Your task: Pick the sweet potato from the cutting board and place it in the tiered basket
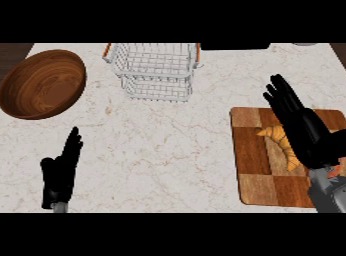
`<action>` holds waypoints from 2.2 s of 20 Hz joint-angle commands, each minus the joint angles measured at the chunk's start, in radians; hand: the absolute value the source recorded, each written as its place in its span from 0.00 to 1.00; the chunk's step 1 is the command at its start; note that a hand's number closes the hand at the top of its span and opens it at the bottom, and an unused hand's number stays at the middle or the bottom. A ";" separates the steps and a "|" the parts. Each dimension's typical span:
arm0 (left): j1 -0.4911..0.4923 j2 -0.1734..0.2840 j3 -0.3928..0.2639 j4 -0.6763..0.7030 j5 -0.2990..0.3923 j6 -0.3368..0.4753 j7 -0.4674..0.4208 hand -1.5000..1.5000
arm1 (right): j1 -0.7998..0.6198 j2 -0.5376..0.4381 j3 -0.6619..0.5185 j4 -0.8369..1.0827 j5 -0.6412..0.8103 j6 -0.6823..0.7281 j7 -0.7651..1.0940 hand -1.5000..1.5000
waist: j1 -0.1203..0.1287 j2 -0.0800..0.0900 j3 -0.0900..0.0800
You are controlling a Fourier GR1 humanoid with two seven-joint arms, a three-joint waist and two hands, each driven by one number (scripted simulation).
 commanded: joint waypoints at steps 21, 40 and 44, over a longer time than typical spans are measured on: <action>-0.171 0.015 -0.053 -0.044 0.048 -0.265 -0.062 0.50 | -0.045 -0.322 -0.116 0.416 0.414 -0.437 0.321 0.00 | -0.019 0.009 -0.037; -0.169 0.014 -0.045 -0.021 0.038 -0.308 -0.063 0.50 | -0.204 -0.589 0.125 -0.015 0.295 0.235 1.271 0.00 | 0.002 0.012 -0.028; -0.169 -0.052 -0.070 0.073 -0.001 -0.284 -0.150 0.50 | -0.201 -0.589 0.151 0.016 0.408 0.148 1.276 0.00 | 0.000 0.016 -0.029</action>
